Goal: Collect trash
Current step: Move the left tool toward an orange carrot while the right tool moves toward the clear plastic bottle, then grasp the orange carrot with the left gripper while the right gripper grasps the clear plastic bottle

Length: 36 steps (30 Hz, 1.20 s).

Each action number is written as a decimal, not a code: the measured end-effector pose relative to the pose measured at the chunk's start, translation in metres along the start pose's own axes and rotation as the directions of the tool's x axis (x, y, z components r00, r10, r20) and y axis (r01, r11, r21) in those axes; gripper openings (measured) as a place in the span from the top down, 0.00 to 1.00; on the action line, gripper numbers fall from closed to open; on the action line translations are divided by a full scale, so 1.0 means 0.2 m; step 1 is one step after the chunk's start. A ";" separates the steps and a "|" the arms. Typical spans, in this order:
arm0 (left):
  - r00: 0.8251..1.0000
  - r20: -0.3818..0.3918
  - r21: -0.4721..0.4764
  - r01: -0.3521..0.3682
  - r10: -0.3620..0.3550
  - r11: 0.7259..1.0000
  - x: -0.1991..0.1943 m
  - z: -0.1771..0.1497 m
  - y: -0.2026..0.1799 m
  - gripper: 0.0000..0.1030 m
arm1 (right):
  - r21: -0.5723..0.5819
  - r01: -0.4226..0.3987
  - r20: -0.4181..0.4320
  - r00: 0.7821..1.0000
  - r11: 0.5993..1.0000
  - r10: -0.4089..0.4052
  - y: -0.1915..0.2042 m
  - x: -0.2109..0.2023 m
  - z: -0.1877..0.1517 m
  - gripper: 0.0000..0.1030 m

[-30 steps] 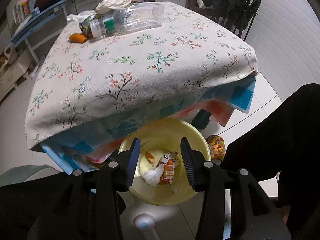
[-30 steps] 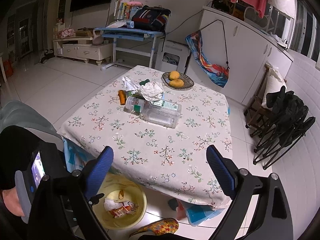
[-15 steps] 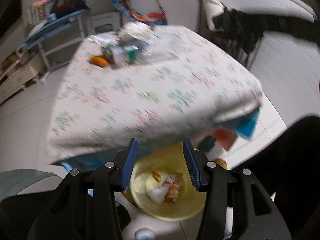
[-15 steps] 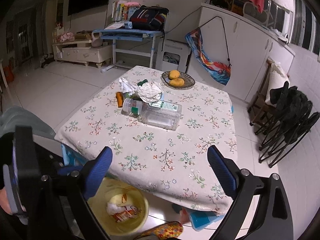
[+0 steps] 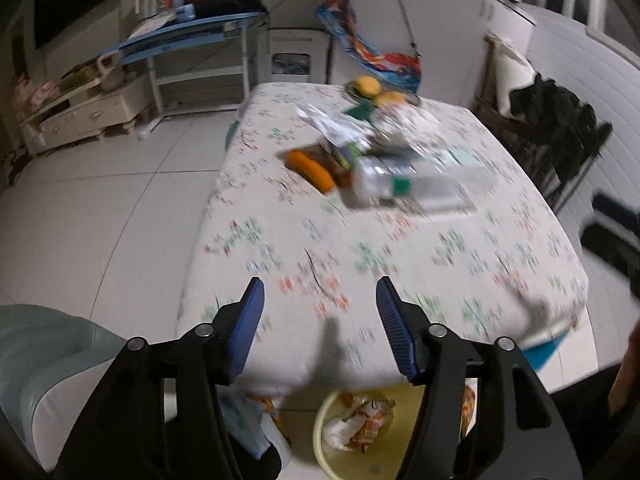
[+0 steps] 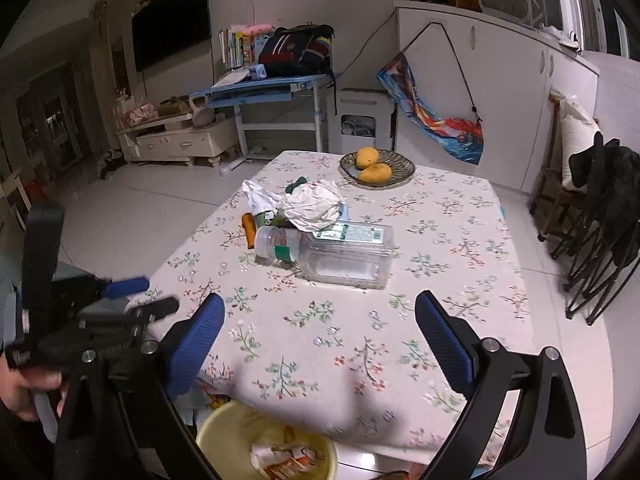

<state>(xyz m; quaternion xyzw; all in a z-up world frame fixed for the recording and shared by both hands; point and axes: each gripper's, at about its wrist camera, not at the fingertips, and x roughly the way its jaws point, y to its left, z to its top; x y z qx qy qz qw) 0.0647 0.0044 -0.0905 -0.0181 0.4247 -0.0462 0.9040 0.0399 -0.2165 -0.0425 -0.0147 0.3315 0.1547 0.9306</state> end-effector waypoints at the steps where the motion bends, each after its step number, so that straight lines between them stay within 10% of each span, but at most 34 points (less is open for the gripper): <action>1: 1.000 -0.006 -0.017 -0.003 0.002 1.000 0.03 0.03 0.02 0.45 | 0.002 -0.003 -0.003 1.000 1.000 0.003 0.00 0.01 0.00 0.11; 22: 0.997 -0.081 -0.194 -0.033 0.018 0.980 0.57 0.47 0.15 0.45 | -0.338 -0.120 -0.109 0.990 0.933 0.087 0.01 0.44 0.26 0.10; 36: 0.991 -0.128 -0.220 -0.054 0.026 0.974 0.78 0.59 0.15 0.45 | -0.415 -0.321 -0.369 0.915 0.851 0.165 -0.06 0.84 0.30 0.10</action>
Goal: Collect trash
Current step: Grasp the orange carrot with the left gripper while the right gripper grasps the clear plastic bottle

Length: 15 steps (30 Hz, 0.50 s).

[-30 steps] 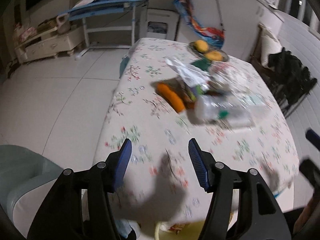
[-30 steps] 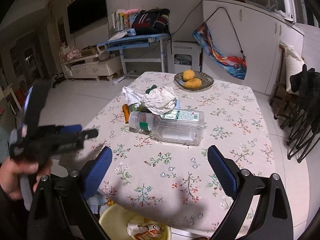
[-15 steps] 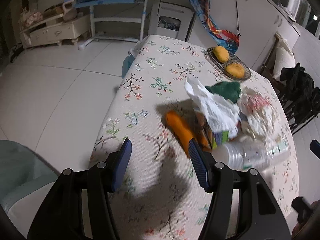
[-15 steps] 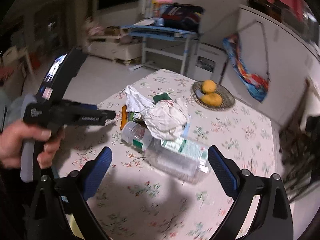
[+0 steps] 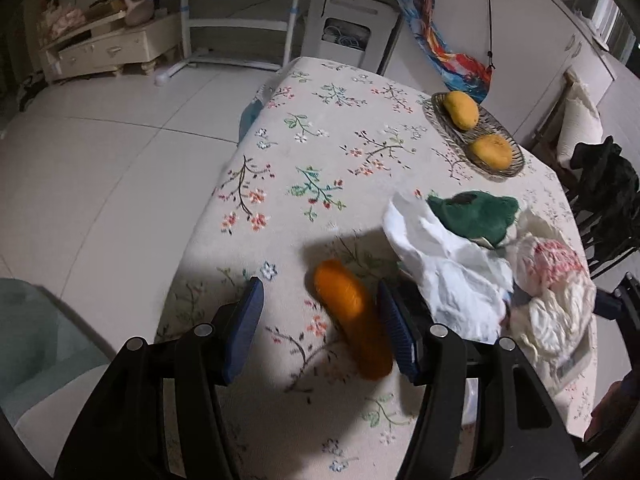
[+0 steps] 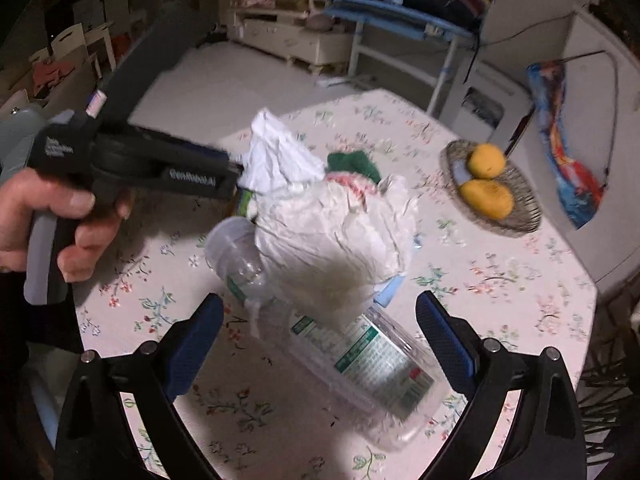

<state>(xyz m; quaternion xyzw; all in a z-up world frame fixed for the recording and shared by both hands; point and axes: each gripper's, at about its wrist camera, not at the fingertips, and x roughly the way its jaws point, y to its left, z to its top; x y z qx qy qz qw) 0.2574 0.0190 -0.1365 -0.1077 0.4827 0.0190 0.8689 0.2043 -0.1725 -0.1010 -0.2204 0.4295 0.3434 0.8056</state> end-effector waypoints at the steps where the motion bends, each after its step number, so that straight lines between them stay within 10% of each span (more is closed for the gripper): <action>1: 1.000 0.000 0.004 -0.002 0.002 1.000 0.01 0.01 0.00 0.45 | 0.004 -0.013 -0.012 1.000 1.000 0.013 0.00 0.01 0.00 0.10; 15: 0.995 -0.043 0.111 0.090 -0.086 0.990 -0.05 -0.11 -0.05 0.79 | 0.249 -0.074 -0.034 0.996 0.966 0.085 0.13 -0.13 -0.32 0.46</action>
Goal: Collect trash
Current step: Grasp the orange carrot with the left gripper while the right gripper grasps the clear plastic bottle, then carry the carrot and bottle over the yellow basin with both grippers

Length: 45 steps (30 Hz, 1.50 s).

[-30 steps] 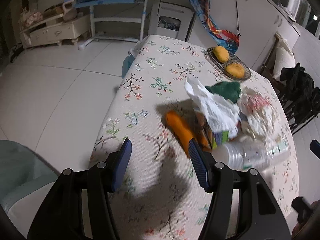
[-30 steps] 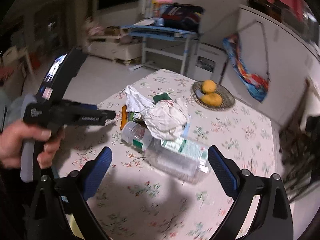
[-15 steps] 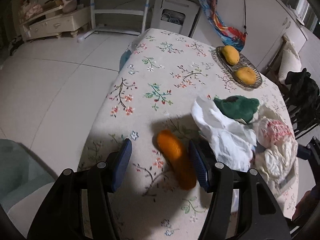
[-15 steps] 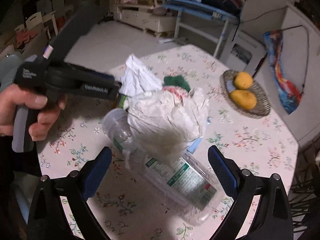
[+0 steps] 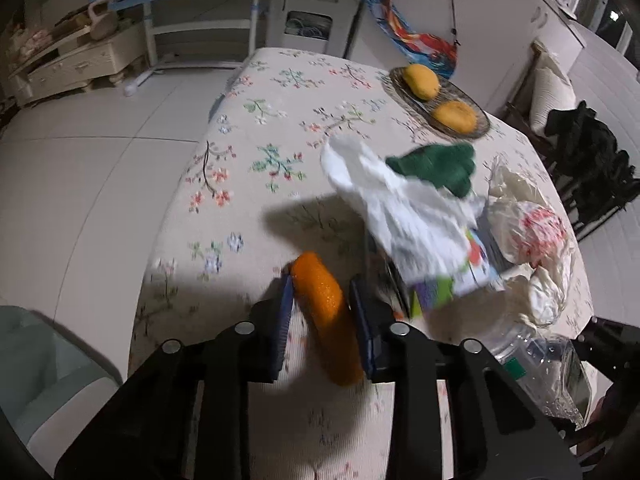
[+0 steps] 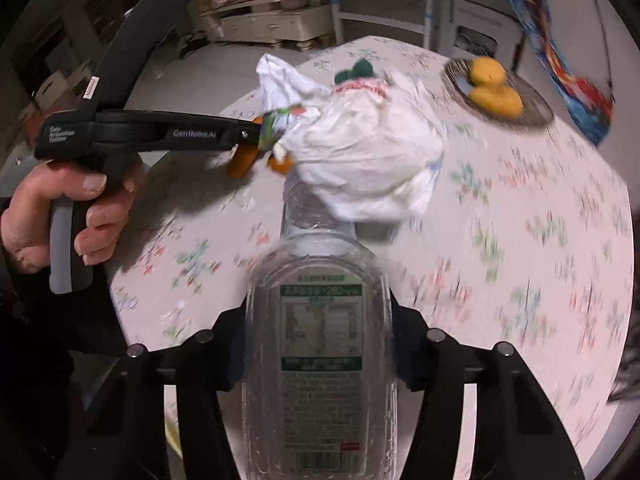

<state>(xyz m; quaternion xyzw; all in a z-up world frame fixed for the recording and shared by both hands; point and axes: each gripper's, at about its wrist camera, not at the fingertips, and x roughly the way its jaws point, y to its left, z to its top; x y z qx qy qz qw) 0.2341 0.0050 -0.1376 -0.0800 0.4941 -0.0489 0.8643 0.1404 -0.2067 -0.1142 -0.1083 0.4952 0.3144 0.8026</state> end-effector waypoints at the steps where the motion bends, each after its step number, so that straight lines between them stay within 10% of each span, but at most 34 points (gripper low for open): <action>1: 1.000 -0.008 0.003 0.010 -0.010 1.000 -0.01 -0.02 0.00 0.83 | 0.018 0.009 0.000 1.000 1.000 -0.009 0.01 -0.02 -0.03 0.46; 11: 0.997 -0.050 0.070 0.064 -0.061 0.995 -0.17 -0.27 0.00 0.85 | 0.186 0.004 0.049 0.999 0.982 -0.014 0.03 -0.16 -0.18 0.46; 27: 0.999 0.006 0.207 -0.045 0.045 0.977 -0.28 -0.46 -0.13 0.82 | 0.238 0.051 0.055 0.996 0.970 -0.066 0.04 -0.16 -0.25 0.46; 45: 0.985 0.171 0.260 -0.066 0.021 0.963 -0.55 -0.62 -0.23 0.84 | 0.297 -0.155 0.215 0.972 0.942 0.093 0.25 -0.22 -0.34 0.46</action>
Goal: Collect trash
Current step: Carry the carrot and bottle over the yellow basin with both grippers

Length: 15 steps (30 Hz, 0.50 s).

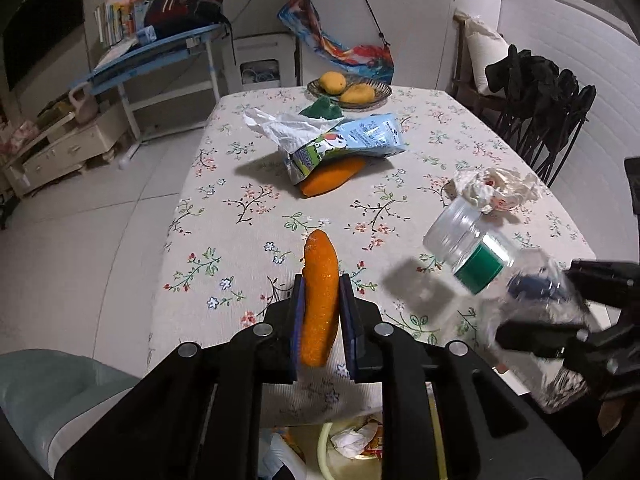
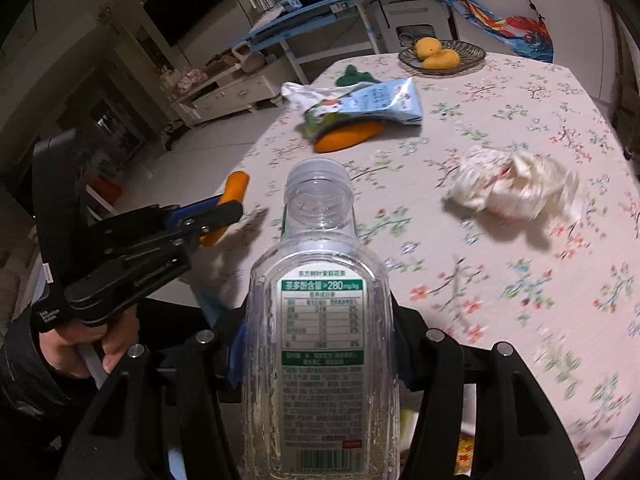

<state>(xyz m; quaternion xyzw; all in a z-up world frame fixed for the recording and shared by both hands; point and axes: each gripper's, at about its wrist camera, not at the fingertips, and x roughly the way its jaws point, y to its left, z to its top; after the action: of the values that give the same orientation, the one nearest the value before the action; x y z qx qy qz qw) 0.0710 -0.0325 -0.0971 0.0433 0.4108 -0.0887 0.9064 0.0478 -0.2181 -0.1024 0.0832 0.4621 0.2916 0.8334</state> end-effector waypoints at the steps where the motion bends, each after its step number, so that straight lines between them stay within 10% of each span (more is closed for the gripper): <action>1: 1.000 0.005 -0.003 0.002 -0.002 1.000 -0.01 0.00 0.00 0.84 | 0.000 -0.008 0.003 1.000 1.000 0.008 0.01 0.00 -0.01 0.46; 15: 0.998 0.050 -0.033 0.032 -0.030 0.999 -0.12 -0.07 0.01 0.84 | -0.039 -0.083 -0.080 0.994 0.996 0.079 0.22 0.06 -0.26 0.46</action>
<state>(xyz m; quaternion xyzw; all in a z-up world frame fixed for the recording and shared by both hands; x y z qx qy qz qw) 0.0455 -0.0262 -0.0883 0.0195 0.3902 -0.0970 0.9154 -0.0091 -0.1828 -0.1222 0.0729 0.4844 0.3378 0.8037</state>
